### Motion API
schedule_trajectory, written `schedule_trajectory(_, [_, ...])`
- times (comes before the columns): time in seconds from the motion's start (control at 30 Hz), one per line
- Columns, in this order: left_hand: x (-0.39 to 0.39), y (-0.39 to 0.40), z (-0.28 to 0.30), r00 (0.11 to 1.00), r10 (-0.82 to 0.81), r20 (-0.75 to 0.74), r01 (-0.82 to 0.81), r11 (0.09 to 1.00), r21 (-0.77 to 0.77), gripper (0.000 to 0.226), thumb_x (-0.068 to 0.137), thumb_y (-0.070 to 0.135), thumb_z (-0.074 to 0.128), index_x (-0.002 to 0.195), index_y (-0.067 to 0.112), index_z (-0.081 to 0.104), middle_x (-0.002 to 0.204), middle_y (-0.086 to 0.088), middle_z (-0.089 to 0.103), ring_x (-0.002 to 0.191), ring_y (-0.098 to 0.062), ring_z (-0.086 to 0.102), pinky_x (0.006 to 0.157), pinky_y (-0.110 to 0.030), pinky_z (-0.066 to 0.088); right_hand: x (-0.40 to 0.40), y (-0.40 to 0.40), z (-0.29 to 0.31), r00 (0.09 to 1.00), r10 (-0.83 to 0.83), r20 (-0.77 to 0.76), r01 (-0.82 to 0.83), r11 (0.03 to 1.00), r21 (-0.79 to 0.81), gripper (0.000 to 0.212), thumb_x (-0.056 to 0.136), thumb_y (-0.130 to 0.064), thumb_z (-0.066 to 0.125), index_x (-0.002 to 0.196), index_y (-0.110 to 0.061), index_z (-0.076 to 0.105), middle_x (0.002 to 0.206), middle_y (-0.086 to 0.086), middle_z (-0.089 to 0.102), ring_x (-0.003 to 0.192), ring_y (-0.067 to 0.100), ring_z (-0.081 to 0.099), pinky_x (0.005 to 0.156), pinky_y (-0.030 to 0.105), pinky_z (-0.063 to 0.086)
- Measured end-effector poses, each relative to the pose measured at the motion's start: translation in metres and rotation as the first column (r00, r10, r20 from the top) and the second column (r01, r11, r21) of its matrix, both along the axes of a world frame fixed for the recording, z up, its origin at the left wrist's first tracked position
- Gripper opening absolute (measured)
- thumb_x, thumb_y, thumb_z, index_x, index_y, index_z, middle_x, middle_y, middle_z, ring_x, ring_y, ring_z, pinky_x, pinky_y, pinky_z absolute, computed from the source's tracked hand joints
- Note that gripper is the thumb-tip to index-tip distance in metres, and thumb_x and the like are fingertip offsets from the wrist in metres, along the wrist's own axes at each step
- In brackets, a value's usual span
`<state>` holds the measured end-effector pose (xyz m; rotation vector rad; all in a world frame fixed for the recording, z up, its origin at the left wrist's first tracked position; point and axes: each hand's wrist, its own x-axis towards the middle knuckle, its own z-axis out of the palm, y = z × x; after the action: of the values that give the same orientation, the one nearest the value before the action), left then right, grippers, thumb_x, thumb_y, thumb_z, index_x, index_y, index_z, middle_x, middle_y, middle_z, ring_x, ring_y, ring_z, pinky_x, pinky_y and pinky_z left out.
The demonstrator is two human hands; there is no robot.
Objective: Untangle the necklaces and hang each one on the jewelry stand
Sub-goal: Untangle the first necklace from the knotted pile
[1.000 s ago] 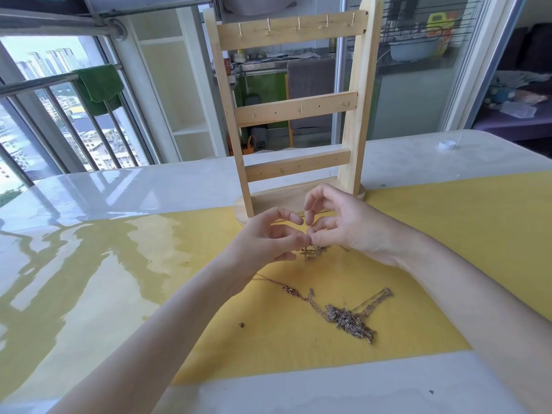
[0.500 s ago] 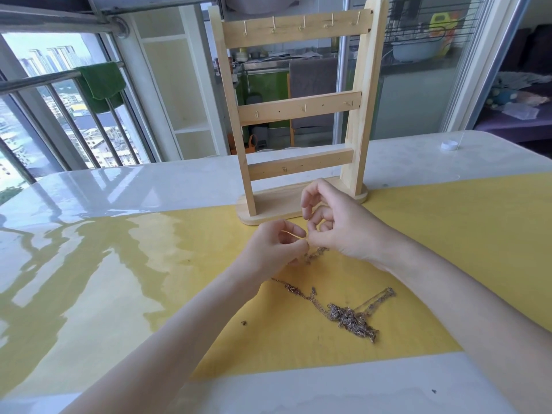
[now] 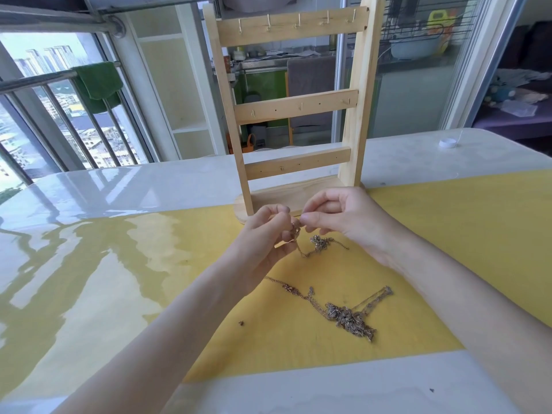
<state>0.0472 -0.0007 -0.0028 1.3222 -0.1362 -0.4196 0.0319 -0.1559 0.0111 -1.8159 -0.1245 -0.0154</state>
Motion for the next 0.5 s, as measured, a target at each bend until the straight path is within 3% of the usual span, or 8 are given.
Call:
schedule_trajectory(0.17, [-0.0009, -0.0018, -0.0046, 0.984, 0.067, 0.163, -0.089, 0.987, 0.135, 0.017, 0.091, 0.005, 0.053, 0.098, 0.019, 0.048, 0.066, 0.005, 0.051, 0.06, -0.005, 0.05, 0.061, -0.02, 0.045, -0.0001, 0.0016, -0.0004, 1.0, -0.024, 0.006, 0.024, 1.0, 0.001, 0.015, 0.075, -0.012, 0.077, 0.085, -0.012, 0.066, 0.079, 0.001, 0.068, 0.076, 0.009, 0.063, 0.076, 0.023, 0.053])
schedule_trajectory(0.3, [-0.0014, -0.0018, -0.0072, 0.971, 0.101, 0.219, -0.133, 0.981, 0.14, 0.019, 0.091, 0.006, 0.057, 0.101, 0.019, 0.048, 0.068, 0.008, 0.054, 0.066, -0.009, 0.051, 0.063, -0.022, 0.043, 0.0001, 0.0021, -0.0003, 0.999, -0.039, 0.034, 0.039, 0.999, -0.014, 0.017, 0.076, -0.005, 0.076, 0.084, -0.014, 0.064, 0.075, -0.001, 0.068, 0.071, 0.007, 0.063, 0.072, 0.018, 0.052])
schedule_trajectory(0.5, [-0.0013, 0.0, -0.0087, 0.933, 0.046, 0.356, -0.131, 0.967, 0.218, 0.024, 0.088, 0.002, 0.06, 0.095, 0.017, 0.043, 0.066, 0.014, 0.061, 0.061, -0.006, 0.052, 0.058, -0.021, 0.041, 0.0004, -0.0011, -0.0006, 1.0, 0.01, 0.006, -0.01, 0.998, -0.063, 0.026, 0.076, -0.001, 0.075, 0.092, -0.015, 0.059, 0.075, -0.002, 0.07, 0.071, 0.01, 0.062, 0.079, 0.028, 0.052])
